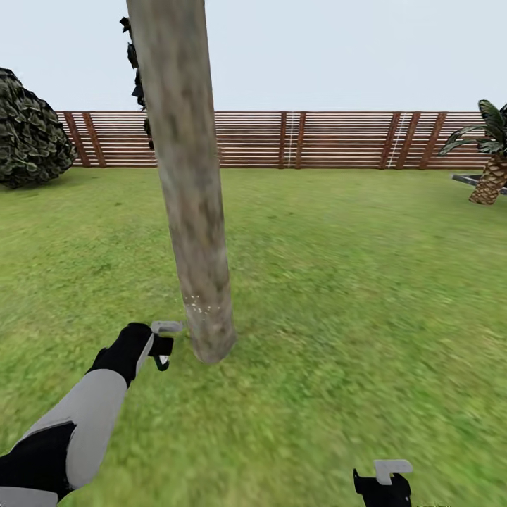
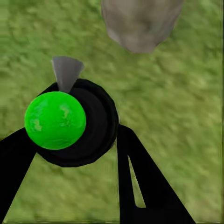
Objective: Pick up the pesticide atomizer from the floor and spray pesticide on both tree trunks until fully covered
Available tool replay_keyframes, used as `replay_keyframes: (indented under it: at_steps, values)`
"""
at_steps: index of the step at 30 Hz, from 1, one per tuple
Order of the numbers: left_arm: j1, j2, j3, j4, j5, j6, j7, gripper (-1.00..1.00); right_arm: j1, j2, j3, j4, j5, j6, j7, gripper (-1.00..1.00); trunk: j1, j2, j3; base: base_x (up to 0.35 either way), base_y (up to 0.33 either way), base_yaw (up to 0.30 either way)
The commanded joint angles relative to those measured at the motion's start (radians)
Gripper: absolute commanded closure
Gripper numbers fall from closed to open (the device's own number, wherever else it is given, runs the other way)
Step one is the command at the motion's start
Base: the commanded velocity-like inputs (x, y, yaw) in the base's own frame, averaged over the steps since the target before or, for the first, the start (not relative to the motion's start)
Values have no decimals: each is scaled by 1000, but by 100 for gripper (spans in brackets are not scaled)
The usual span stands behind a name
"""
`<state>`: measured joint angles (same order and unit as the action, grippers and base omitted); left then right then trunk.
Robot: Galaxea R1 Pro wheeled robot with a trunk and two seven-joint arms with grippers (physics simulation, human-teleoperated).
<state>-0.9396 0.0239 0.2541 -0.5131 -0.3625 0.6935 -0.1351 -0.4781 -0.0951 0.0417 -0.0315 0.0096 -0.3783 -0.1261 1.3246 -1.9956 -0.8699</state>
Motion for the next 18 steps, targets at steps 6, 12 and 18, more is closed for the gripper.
replay_keyframes:
  at_steps: [6,12,18]
  values:
    - [-10,-48,-14,-43,-13,6,-9,100,-1,-6,4,1,2,-2,-7,-100,-1,0,-1,-206,0,44]
    - [-45,-79,-52,-59,-11,48,-9,100,-1,-8,4,1,3,-2,-7,-100,-1,0,-1,-10,0,1]
    - [-69,10,-48,-59,-8,76,-20,100,-1,-8,4,1,2,-2,-7,-100,-1,0,-1,0,0,-11]
